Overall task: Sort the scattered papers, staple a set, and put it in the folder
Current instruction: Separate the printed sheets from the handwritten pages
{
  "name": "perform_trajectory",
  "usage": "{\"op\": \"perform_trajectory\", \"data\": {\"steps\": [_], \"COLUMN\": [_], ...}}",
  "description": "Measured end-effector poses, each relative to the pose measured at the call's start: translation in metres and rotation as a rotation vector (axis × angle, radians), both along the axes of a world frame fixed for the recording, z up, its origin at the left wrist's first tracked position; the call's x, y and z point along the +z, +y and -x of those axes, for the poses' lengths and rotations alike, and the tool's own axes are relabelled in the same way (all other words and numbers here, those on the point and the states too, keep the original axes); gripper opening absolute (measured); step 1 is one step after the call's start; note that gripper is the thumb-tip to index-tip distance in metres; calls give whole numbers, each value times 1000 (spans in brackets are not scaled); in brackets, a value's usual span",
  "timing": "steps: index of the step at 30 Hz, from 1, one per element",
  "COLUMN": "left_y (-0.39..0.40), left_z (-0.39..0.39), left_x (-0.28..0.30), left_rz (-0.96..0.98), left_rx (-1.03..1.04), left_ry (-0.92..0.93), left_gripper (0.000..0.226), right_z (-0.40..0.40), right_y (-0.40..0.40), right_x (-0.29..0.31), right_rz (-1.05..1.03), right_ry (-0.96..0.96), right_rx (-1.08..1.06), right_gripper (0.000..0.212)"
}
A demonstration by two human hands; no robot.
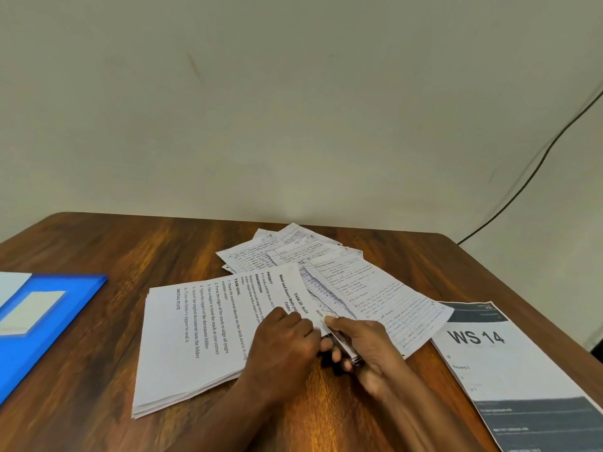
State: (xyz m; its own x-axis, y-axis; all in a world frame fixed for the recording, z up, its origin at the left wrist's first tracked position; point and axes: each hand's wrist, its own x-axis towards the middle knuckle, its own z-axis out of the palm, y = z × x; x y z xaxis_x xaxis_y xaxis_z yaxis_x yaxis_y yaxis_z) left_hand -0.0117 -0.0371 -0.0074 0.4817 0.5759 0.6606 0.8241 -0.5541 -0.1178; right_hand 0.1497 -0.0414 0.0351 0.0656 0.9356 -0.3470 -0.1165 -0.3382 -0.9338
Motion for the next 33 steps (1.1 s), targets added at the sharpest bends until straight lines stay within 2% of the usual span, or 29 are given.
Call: {"op": "perform_trajectory", "data": {"steps": [5, 10, 12, 16, 18, 27, 30, 33], "left_y": [-1, 0, 0, 1, 1, 1, 1, 3], "left_z": [2, 1, 0, 0, 0, 1, 1, 3], "left_x": [1, 1, 1, 0, -1, -2, -3, -2], "left_rz": [-6, -6, -6, 4, 8, -1, -19, -55], "left_rx": [10, 49, 61, 72, 77, 91, 107, 119], "left_ry": [-21, -24, -19, -18, -19, -26, -62, -133], "left_gripper": [15, 19, 20, 19, 19, 14, 14, 16], "right_z": [-2, -4, -11, -25, -25, -22, -18, -9], "right_y": [0, -6, -5, -3, -6, -9, -10, -10], "right_x": [1, 6, 6, 0, -2, 0, 0, 3], "right_rz": [9, -23, -86, -214, -240, -262, -361, -398], "right_ry": [-32, -267, -467, -1076, -1212, -1224, -1120, -914], "right_rx": [58, 84, 5, -29, -12, 1, -44, -6], "right_gripper": [27, 45, 44, 48, 48, 54, 43, 24]}}
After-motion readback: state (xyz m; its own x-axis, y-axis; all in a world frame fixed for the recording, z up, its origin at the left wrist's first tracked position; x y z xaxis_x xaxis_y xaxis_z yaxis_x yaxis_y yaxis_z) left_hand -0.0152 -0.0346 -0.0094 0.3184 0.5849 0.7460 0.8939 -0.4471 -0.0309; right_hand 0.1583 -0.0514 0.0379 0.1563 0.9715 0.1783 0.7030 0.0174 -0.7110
